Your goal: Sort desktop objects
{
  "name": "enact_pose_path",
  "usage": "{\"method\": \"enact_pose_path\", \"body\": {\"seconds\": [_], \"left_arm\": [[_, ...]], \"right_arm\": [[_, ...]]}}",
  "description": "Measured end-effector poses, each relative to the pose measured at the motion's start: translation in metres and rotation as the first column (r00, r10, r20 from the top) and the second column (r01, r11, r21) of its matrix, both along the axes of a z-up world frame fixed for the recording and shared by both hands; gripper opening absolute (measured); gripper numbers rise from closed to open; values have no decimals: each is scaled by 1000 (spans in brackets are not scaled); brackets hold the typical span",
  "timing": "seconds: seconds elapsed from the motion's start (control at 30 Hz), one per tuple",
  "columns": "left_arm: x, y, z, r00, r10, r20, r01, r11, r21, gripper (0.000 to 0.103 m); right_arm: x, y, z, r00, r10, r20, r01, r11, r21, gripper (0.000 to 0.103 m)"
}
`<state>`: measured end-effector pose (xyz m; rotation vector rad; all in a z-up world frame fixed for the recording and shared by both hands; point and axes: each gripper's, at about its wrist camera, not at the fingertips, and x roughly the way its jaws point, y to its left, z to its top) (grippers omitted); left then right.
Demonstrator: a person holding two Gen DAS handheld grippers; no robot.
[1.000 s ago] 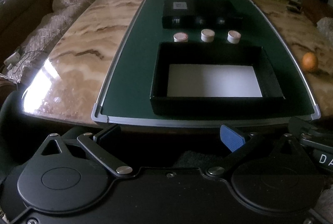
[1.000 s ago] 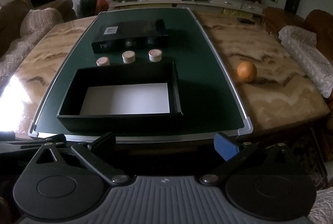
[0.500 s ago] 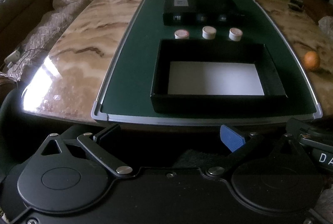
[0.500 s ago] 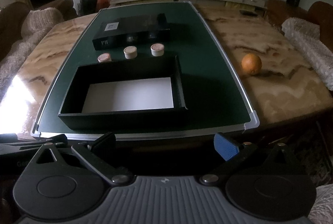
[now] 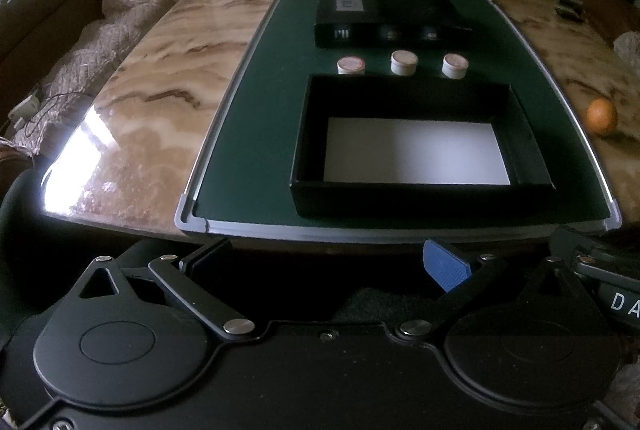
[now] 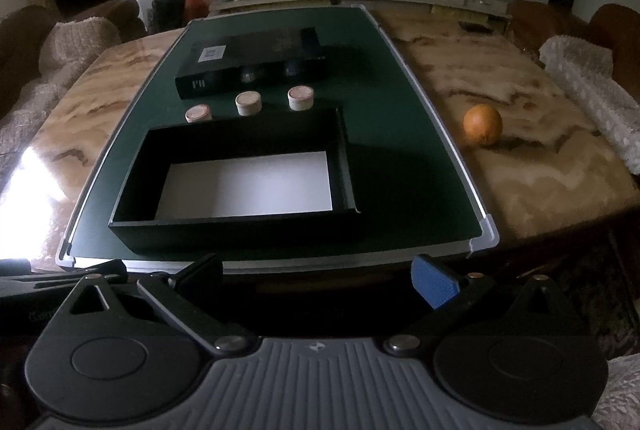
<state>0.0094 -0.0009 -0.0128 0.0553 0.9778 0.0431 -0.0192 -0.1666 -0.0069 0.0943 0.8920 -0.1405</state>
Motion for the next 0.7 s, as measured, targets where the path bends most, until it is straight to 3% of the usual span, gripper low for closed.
{"method": "enact_pose_path", "body": {"seconds": [0.53, 0.7], "left_arm": [[4, 0, -4, 1000, 6, -17, -6, 1000, 3, 103], [8, -1, -7, 1000, 3, -26, -2, 1000, 11, 103]], "right_arm": [[7, 3, -1, 995, 42, 85, -38, 998, -55, 103], [13, 5, -3, 996, 55, 64, -51, 997, -59, 103]]}}
